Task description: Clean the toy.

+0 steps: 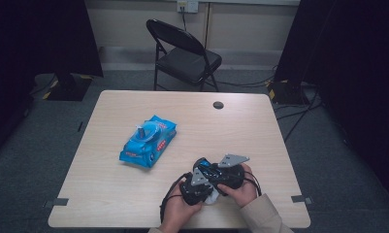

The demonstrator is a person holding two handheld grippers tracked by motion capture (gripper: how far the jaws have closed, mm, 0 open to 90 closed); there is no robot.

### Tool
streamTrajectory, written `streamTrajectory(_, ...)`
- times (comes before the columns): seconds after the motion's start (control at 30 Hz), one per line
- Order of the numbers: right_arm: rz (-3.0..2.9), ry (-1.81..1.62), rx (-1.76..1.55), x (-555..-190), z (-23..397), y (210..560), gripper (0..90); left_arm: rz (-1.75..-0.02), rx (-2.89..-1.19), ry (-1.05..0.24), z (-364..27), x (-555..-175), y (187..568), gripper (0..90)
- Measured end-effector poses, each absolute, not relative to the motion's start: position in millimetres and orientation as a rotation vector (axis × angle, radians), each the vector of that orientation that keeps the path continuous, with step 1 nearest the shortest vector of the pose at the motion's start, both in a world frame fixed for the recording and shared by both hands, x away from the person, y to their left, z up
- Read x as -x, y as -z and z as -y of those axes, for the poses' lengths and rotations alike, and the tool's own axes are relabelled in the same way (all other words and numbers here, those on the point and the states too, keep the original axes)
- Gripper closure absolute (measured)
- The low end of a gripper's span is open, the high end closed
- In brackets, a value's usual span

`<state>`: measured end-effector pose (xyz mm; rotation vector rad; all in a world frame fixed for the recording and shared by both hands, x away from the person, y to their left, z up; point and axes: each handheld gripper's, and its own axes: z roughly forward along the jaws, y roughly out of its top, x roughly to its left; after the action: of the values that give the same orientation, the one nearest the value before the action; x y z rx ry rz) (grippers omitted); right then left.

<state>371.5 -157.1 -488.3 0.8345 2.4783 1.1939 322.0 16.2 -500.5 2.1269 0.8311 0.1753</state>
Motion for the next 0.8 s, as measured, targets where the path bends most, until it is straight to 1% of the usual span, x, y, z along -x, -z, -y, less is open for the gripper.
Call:
streamTrajectory(0.33,-2.476,-1.199,-0.831,-371.6,157.6,488.7,44.5,-0.803,-2.123,-0.147,-9.4,-316.4,501.4,84.1)
streamTrajectory(0.43,-2.476,-1.201,-0.833,-371.4,157.5,488.8,44.5,-0.785,-2.122,-0.119,-6.3,-314.1,501.9,84.1)
streamTrajectory(0.6,-2.476,-1.202,-0.833,-371.4,157.5,488.9,44.5,-0.735,-2.125,-0.11,6.2,-308.5,503.2,84.1)
streamTrajectory(0.8,-2.477,-1.205,-0.833,-371.7,158.0,489.0,44.5,-0.699,-2.127,-0.09,6.6,-307.3,503.9,84.0)
